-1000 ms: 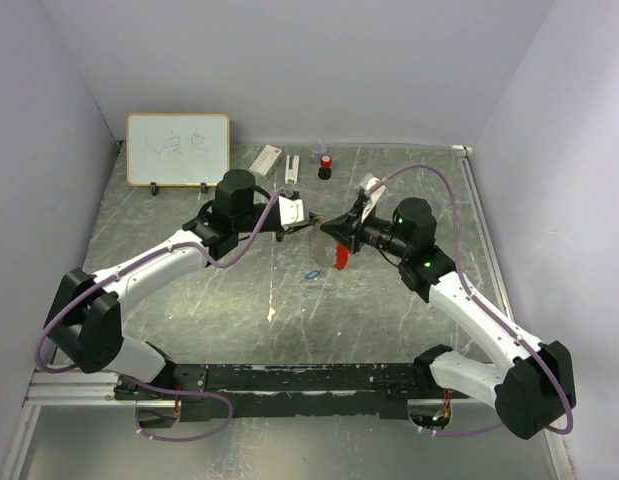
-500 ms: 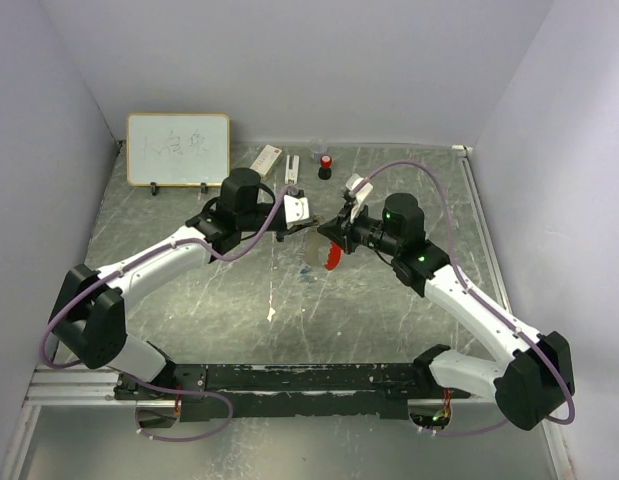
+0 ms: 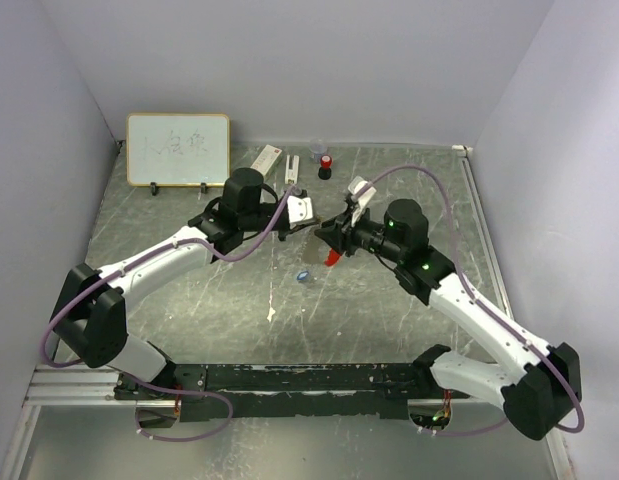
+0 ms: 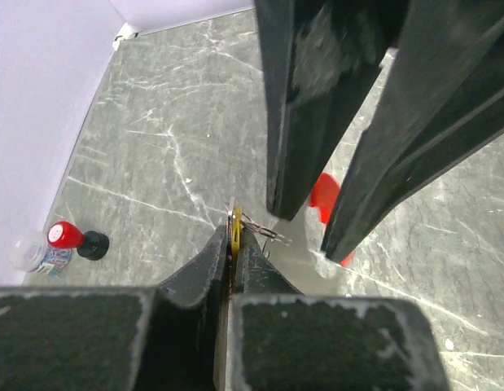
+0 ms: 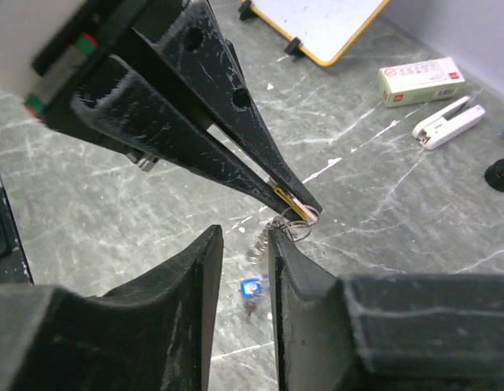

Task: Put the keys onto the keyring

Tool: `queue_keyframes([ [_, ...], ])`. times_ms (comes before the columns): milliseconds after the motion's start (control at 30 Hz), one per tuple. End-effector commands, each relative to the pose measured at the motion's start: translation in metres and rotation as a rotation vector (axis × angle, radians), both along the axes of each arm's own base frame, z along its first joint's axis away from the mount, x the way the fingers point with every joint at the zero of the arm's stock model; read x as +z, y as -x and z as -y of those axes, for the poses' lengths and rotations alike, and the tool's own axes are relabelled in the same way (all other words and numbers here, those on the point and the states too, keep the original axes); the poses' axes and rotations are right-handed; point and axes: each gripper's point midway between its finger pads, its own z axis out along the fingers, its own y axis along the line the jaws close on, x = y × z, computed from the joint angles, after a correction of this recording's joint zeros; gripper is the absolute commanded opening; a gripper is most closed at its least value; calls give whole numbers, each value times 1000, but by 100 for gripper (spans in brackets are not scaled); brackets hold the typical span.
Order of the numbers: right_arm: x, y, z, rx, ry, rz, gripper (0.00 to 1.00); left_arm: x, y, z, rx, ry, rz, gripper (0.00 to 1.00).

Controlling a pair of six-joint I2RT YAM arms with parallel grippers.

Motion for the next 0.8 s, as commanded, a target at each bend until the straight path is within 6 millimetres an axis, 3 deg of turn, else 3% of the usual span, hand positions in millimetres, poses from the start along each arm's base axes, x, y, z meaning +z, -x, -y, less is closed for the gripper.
queue_keyframes([
  [0,23,3,14,-78,-68,62,32,33,-4,2,22,68,80,7],
  [267,37,11,41,-196,-120,115,38,49,0,1,20,122,109,7],
  [767,27,7,33,-169,-135,126,27,55,-2,5,39,158,72,7],
])
